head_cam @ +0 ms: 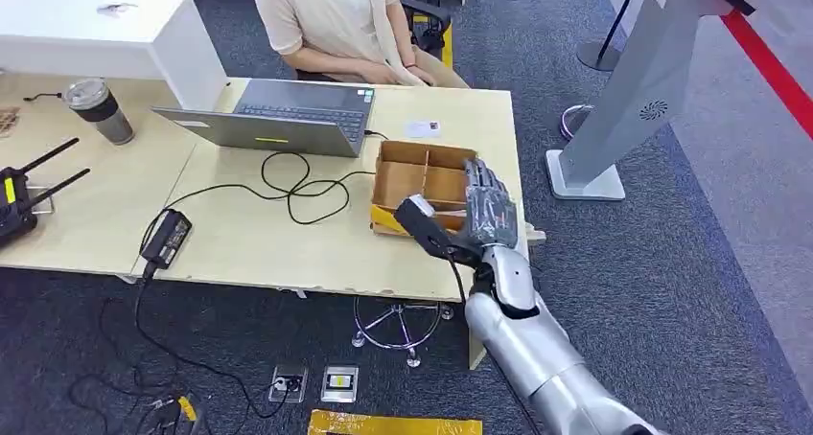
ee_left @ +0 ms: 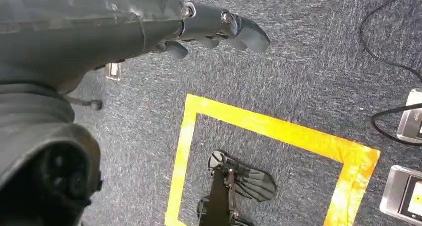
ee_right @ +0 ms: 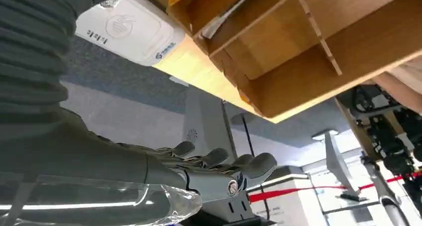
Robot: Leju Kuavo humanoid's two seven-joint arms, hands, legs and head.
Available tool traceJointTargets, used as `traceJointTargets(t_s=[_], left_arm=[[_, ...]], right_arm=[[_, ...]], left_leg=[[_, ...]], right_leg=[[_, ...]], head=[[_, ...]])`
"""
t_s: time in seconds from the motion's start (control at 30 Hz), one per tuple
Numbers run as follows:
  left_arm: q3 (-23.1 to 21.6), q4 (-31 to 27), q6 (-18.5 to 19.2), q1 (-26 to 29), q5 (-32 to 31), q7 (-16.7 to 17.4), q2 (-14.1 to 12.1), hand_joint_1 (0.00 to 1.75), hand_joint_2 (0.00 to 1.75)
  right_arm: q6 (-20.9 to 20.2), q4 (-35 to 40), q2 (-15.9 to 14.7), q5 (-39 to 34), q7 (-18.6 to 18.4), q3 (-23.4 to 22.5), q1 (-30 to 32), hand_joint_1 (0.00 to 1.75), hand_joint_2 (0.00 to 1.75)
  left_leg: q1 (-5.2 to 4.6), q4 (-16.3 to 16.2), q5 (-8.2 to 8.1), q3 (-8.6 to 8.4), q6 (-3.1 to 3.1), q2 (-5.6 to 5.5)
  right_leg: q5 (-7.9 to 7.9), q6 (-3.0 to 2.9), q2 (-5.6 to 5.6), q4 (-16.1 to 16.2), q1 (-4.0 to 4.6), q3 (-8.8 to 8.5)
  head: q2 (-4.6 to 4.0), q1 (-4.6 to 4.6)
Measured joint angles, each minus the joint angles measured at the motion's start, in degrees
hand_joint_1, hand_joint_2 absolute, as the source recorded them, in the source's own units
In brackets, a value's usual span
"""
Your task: Pass the card to the sensor for recognition and then transmit it.
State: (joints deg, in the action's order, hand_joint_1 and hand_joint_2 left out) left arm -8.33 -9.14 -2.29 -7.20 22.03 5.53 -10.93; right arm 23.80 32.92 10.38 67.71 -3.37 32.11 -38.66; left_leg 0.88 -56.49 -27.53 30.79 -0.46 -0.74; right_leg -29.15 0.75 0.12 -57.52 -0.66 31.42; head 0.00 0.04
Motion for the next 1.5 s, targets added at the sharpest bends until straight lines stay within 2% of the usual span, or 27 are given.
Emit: traceJointTargets(t_s=[0.4, 0.57, 0.87, 1.5], left_arm=[[-0.3, 0.0, 0.1, 0.1, 0.2, 0.0, -0.1, 0.00, 0.00], [-0.4, 0.0, 0.0, 0.1, 0.4, 0.0, -0.1, 0.00, 0.00], [-0.6, 0.0, 0.1, 0.2, 0.2, 0.0, -0.3, 0.00, 0.00], [-0.6, 0.0, 0.2, 0.0, -0.3, 0.0, -0.4, 0.00, 0.00]], right_arm=[[-0.2, -2.9, 1.0, 1.0, 0.2, 1.5, -0.6, 0.00, 1.75], [-0.4, -3.8, 1.1, 1.6, -1.2, 2.0, -1.1, 0.00, 1.75], [-0.5, -5.4, 0.3, 2.8, -2.8, 2.8, -2.4, 0.00, 1.75], [-1.8, -8.1, -0.7, 4.0, -2.7, 3.6, -3.9, 0.00, 1.75]], left_leg=[[0.00, 0.0, 0.00, 0.00, 0.00, 0.00], [0.00, 0.0, 0.00, -0.01, 0.00, 0.00], [0.00, 0.0, 0.00, 0.00, 0.00, 0.00], [0.00, 0.0, 0.00, -0.01, 0.00, 0.01]], right_leg=[[0.00, 0.00, 0.00, 0.0, 0.00, 0.00], [0.00, 0.00, 0.00, 0.0, 0.00, 0.00], [0.00, 0.00, 0.01, 0.0, 0.00, 0.02], [0.00, 0.00, 0.01, 0.0, 0.00, 0.02]], head=[[0.00, 0.00], [0.00, 0.00], [0.00, 0.00], [0.00, 0.00]])
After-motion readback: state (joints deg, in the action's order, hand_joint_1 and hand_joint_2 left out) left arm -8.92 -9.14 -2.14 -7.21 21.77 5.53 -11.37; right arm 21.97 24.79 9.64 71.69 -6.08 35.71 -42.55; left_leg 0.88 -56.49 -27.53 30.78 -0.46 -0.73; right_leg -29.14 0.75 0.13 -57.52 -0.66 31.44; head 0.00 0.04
